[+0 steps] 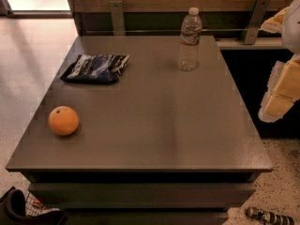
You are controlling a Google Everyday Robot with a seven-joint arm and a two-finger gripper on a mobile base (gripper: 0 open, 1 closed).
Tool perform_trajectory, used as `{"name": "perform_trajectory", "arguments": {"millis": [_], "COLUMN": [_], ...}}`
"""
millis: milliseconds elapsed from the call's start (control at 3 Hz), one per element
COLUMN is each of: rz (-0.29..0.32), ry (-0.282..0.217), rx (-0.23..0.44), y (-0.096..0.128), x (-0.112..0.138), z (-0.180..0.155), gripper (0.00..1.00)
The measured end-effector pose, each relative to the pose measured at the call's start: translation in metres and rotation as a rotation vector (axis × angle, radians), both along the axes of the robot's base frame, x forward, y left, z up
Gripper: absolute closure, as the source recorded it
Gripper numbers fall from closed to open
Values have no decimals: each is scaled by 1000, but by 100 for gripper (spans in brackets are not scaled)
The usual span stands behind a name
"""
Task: Move water bottle near orange
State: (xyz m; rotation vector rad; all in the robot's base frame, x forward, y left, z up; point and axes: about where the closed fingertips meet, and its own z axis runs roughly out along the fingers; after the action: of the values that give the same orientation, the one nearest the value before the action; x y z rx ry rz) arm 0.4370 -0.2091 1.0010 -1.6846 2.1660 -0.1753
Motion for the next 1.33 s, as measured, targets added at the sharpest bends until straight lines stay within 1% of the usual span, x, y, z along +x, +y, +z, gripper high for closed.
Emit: {"name": "perform_trajectory", "arguments": {"millis": [333, 667, 1000, 1333], "rz": [0, -21, -51, -63], "ry": [0, -49, -165, -252], "rx": [0, 60, 293, 444], "y": [0, -1, 2, 10], "x": [0, 17, 74, 116], "z": [0, -3, -21, -26], "gripper": [0, 0, 0, 0]}}
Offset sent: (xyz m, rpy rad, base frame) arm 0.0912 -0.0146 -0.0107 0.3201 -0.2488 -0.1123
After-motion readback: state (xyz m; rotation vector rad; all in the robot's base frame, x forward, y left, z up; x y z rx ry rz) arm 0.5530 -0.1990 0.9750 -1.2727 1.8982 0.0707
